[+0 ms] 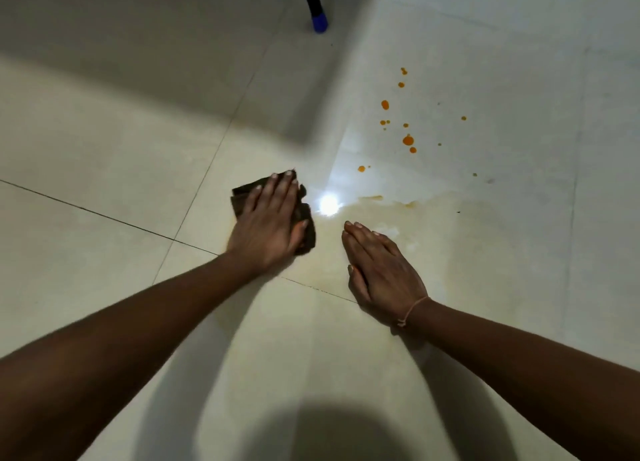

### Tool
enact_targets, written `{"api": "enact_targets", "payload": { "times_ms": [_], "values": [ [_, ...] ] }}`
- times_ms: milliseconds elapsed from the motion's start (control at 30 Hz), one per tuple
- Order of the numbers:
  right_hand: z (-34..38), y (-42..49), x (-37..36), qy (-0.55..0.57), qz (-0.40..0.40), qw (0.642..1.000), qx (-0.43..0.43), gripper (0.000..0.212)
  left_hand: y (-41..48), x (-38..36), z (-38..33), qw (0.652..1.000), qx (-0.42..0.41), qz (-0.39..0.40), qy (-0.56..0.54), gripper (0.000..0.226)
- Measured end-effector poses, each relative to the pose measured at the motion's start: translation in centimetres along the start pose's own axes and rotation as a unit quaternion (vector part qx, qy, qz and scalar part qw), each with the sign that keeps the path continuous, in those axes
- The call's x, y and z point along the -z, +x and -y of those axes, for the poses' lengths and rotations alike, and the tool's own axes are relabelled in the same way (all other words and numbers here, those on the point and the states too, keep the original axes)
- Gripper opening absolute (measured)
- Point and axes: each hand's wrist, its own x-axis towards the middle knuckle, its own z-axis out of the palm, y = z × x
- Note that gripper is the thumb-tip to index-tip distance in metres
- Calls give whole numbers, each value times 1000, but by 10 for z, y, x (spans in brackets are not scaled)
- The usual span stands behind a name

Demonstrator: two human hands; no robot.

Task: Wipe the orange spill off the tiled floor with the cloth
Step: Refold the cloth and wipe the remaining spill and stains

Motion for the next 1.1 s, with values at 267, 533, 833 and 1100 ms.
{"api": "enact_targets", "payload": {
  "times_ms": [267,533,833,1100],
  "values": [
    [3,2,3,7,-6,1000,-20,57,-41,4,30,985,-165,43,17,69],
    [-1,2,0,24,-22,999,-22,55,0,-1,-44,992,-121,31,-16,67],
    [0,1,1,37,-61,993,-95,56,11,0,-29,995,-97,7,-14,68],
    [2,1,1,29,-85,986,-143,57,80,11,-16,998,-8,-4,-54,68]
  ]
}}
